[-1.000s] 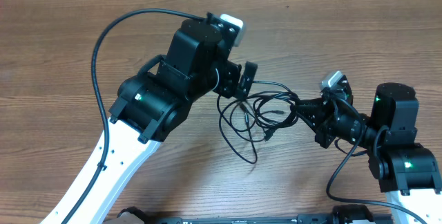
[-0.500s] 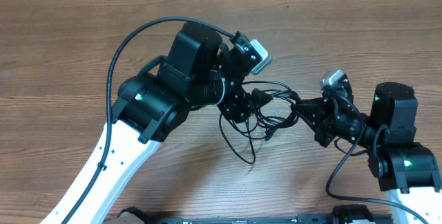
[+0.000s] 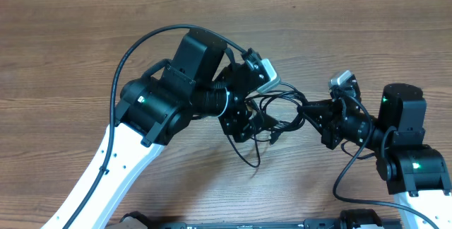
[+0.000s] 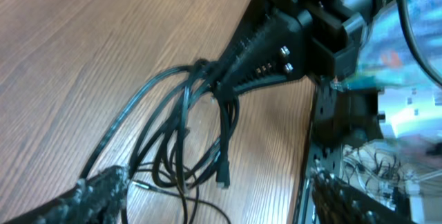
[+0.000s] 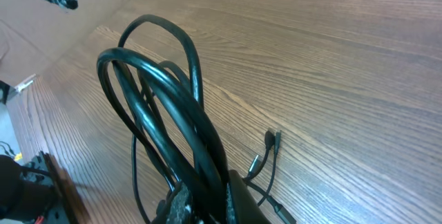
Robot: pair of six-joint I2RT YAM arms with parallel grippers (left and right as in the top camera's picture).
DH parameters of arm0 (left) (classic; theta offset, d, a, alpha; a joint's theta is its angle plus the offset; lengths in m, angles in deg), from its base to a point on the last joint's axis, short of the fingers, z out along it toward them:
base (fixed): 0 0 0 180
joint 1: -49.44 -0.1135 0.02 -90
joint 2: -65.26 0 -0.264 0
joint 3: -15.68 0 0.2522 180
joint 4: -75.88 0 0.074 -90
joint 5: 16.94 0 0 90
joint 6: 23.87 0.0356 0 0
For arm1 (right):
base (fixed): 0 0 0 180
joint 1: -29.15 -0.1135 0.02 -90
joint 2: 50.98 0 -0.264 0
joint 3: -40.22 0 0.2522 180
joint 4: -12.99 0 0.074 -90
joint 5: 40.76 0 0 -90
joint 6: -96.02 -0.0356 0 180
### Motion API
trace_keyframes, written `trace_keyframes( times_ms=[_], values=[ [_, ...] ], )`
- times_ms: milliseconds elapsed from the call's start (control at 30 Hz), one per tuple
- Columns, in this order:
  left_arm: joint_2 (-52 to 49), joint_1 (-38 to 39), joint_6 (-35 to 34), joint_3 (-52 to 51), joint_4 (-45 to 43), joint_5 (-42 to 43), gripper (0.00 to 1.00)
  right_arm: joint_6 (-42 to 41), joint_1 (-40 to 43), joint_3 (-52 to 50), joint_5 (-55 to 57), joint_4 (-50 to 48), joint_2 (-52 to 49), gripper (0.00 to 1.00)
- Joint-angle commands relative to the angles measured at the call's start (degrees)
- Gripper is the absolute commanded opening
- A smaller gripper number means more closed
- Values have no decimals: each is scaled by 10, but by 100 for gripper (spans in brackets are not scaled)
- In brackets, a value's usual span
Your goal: Untangle cables
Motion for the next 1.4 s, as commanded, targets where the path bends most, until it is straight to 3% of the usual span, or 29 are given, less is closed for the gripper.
trace_keyframes(
  times_ms=[0, 700, 1100, 1367],
  values=[
    [14, -2, 43, 13, 5, 18, 93, -31, 1, 12, -6, -4, 2, 7],
    [13, -2, 78, 13, 0, 35, 95, -81, 1, 12, -71, -26, 2, 7],
    [14, -2, 16, 13, -13, 43, 91, -74, 1, 12, -88, -49, 2, 7],
    [13, -2, 16, 13, -13, 77, 88, -72, 1, 12, -134, -93, 2, 7]
  ],
)
